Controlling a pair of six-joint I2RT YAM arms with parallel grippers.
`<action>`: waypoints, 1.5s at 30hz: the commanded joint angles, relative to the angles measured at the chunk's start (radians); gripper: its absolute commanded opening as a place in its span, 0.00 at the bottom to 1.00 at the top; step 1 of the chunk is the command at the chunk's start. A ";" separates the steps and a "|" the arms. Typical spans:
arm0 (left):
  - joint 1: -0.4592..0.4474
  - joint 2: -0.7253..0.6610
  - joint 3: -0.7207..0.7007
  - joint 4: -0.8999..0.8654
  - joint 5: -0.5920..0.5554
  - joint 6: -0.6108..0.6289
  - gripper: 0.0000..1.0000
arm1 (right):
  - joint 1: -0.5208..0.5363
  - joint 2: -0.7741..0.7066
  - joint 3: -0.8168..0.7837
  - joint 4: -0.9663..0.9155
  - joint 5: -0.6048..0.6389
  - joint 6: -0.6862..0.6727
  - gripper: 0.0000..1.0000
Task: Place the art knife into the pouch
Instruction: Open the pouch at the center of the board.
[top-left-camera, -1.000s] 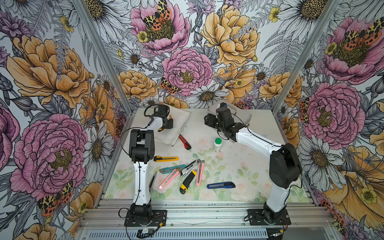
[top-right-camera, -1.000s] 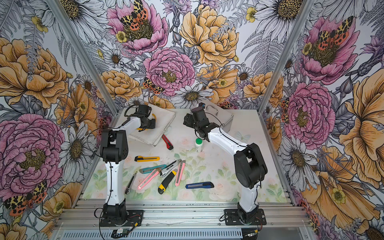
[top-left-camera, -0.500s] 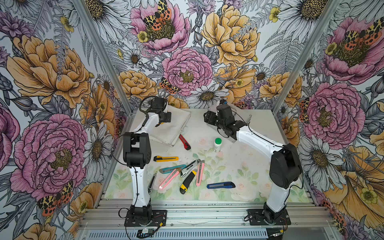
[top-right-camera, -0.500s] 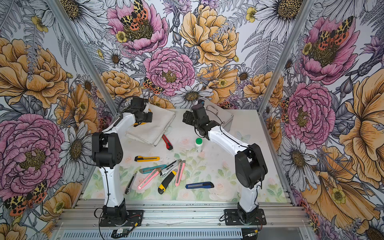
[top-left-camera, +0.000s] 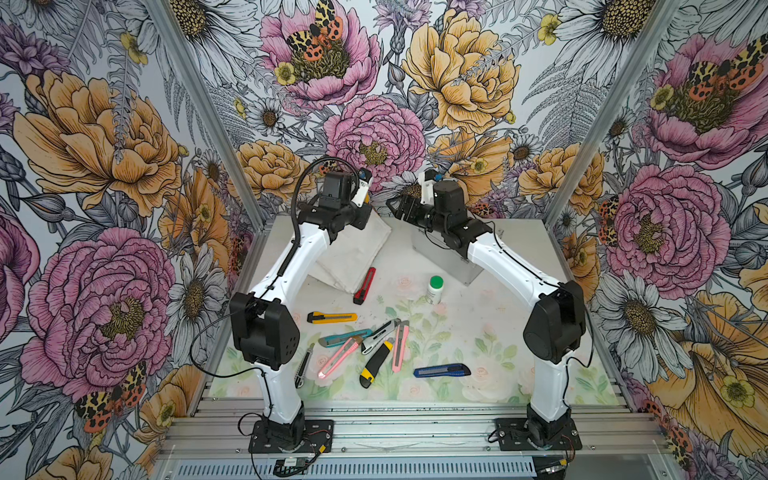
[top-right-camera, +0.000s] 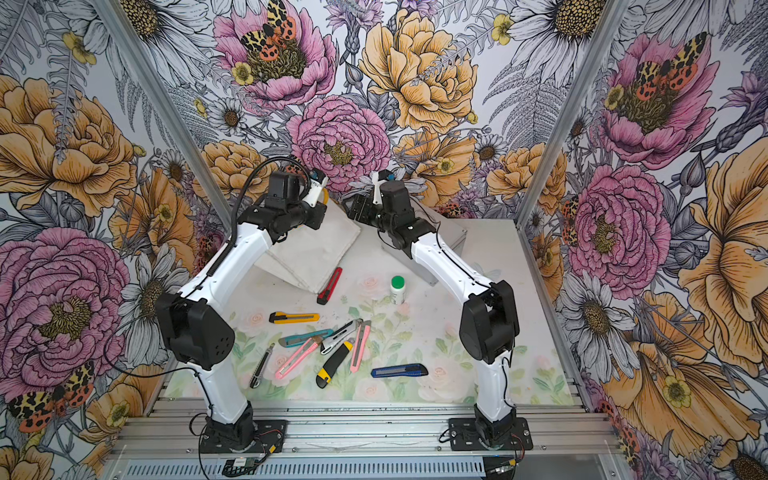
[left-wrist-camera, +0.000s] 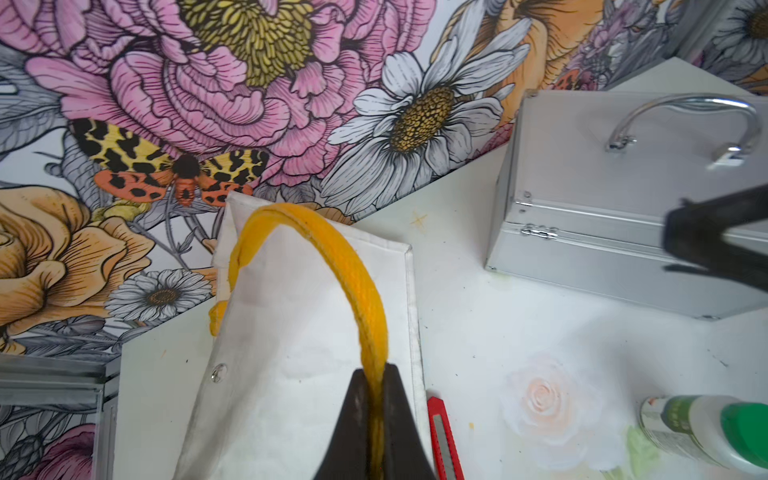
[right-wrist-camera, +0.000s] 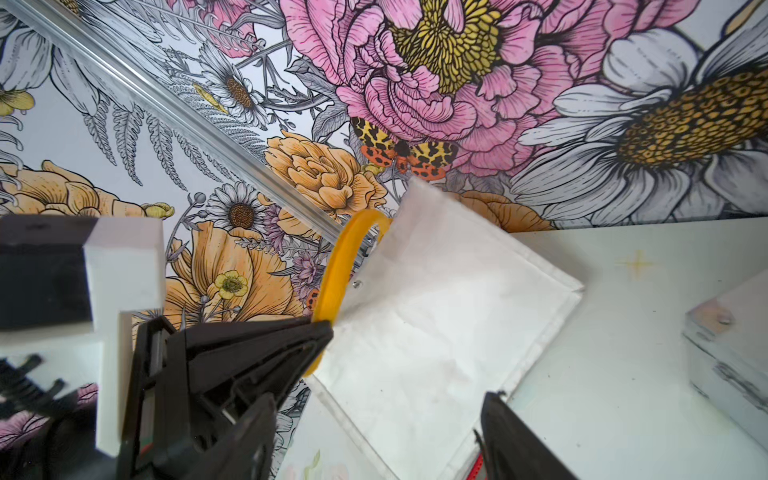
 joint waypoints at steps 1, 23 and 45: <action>-0.022 -0.073 0.018 -0.018 -0.006 0.065 0.05 | -0.006 0.032 0.037 0.005 -0.062 0.044 0.78; -0.118 -0.073 -0.011 -0.038 -0.027 0.093 0.07 | -0.078 -0.036 -0.209 0.342 -0.066 0.337 0.76; -0.208 -0.044 0.026 -0.099 -0.060 0.144 0.07 | -0.046 0.086 -0.088 0.343 -0.164 0.384 0.72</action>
